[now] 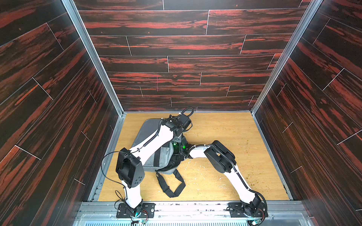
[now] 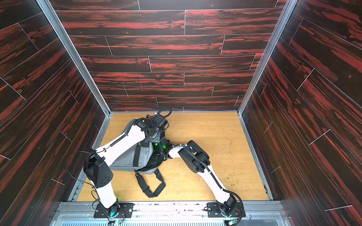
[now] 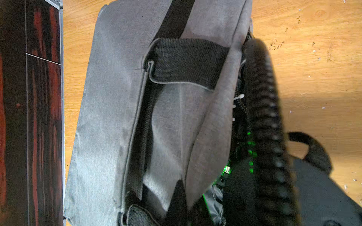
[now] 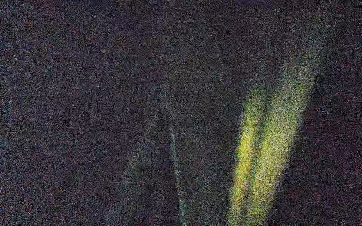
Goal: Open the zippered laptop bag and take out the laptop
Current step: Take out the laptop from the zippered laptop bag.
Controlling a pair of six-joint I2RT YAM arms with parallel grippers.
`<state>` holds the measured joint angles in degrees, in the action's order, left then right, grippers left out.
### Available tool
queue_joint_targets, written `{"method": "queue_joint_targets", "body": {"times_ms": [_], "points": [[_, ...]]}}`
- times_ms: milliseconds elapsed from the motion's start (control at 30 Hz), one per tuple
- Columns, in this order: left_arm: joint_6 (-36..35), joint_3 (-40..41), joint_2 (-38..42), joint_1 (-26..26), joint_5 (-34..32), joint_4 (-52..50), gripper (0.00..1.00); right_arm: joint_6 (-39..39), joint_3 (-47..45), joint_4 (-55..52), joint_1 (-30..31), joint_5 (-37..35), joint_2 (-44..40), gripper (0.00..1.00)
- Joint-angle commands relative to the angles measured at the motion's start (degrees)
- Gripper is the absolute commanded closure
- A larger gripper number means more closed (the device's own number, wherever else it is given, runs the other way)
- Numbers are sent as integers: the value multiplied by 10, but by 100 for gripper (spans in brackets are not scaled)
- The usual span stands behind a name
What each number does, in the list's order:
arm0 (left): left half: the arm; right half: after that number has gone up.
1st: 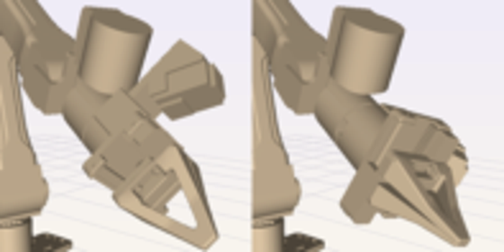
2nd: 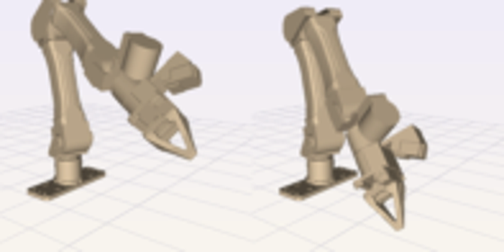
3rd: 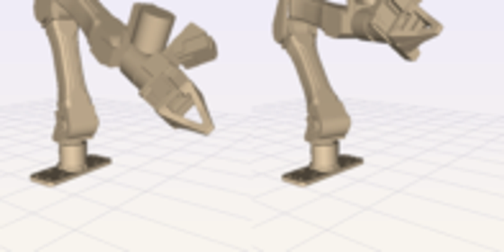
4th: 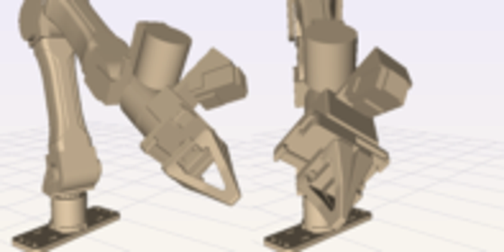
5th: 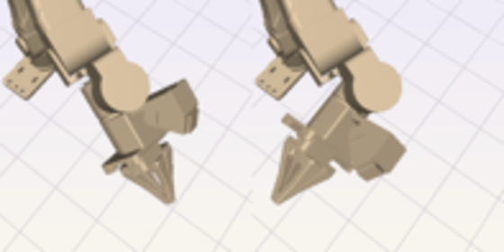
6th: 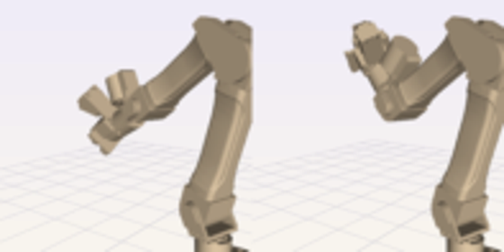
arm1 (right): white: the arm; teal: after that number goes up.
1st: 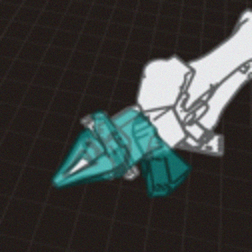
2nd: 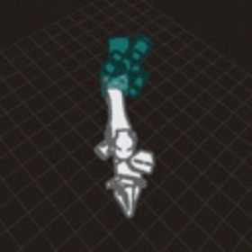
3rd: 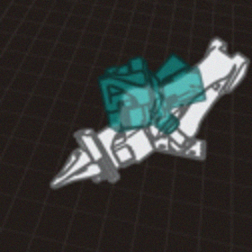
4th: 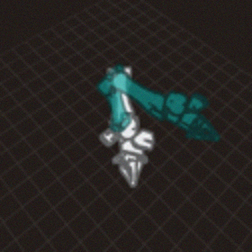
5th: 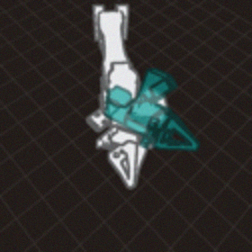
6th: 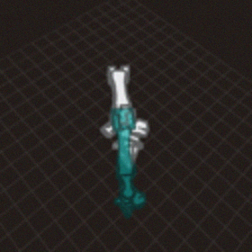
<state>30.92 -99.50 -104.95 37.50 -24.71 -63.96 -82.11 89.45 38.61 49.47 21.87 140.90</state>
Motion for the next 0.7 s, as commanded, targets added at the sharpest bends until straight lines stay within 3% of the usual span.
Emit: {"method": "queue_joint_targets", "body": {"times_ms": [0,100,400,667], "points": [[10,-30,20,20,16,27,100,4,-10,-19,19,-2,28,76],[8,-15,26,20,2,24,100,13,-44,-4,12,-1,-3,90],[-8,32,40,16,-64,17,100,53,-164,11,-11,-11,-128,97],[-20,59,42,5,-65,16,100,101,-247,-9,-27,-8,-226,100]]}}
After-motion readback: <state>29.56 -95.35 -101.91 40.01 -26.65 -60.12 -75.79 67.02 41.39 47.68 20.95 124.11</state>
